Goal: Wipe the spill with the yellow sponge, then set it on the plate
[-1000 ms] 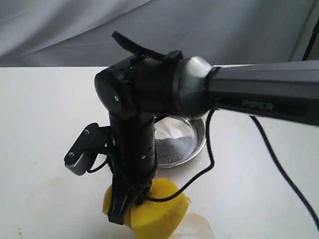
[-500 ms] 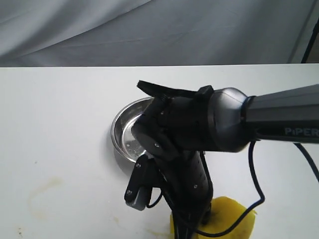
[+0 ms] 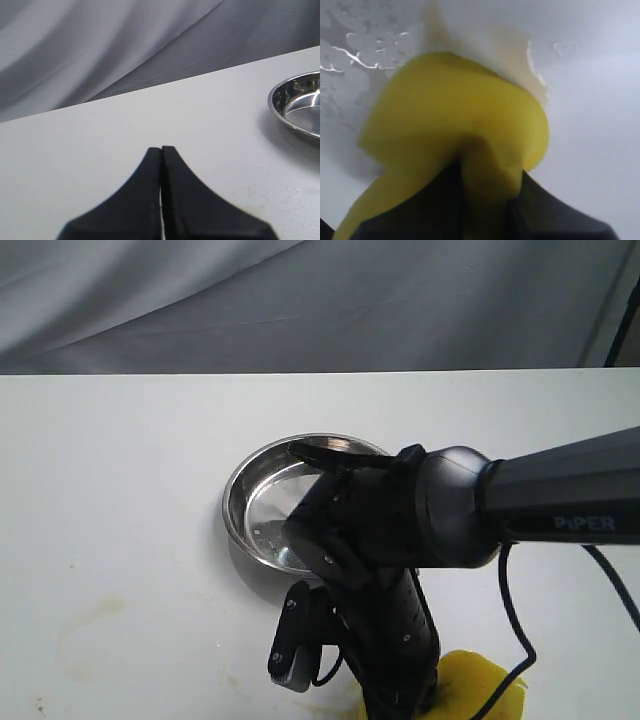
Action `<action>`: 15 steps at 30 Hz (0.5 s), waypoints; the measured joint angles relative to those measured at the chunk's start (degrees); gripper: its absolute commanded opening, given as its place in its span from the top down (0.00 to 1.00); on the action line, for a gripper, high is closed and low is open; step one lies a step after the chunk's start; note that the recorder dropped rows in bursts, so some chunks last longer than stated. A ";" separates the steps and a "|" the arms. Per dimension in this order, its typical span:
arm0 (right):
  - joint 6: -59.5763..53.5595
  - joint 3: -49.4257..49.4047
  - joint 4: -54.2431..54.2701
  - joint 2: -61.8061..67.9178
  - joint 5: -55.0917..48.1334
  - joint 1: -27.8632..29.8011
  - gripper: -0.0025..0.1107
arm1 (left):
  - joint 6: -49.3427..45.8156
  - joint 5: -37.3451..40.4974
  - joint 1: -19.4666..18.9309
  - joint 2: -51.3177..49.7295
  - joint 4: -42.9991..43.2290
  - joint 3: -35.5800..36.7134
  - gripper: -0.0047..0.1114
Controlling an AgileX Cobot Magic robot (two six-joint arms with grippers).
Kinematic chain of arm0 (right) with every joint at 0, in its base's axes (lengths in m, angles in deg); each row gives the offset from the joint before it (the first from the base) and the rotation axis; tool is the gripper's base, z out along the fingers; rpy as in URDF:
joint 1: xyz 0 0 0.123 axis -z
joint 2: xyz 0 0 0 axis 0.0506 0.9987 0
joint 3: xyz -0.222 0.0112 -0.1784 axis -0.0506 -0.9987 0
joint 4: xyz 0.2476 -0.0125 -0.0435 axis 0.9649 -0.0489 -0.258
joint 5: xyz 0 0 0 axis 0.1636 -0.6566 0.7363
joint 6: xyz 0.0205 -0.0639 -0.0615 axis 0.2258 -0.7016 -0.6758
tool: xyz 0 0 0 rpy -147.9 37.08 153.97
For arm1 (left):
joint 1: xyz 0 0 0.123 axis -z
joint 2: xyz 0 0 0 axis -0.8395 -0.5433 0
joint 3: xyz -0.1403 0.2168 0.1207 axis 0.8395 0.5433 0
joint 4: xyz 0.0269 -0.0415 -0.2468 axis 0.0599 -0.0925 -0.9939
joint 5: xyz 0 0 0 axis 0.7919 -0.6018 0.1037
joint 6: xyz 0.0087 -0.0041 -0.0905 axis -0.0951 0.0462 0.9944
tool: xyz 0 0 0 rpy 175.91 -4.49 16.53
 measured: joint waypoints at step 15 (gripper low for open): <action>-5.36 3.69 4.43 3.69 0.49 0.58 0.98 | 0.00 0.00 0.00 0.00 0.00 0.00 0.96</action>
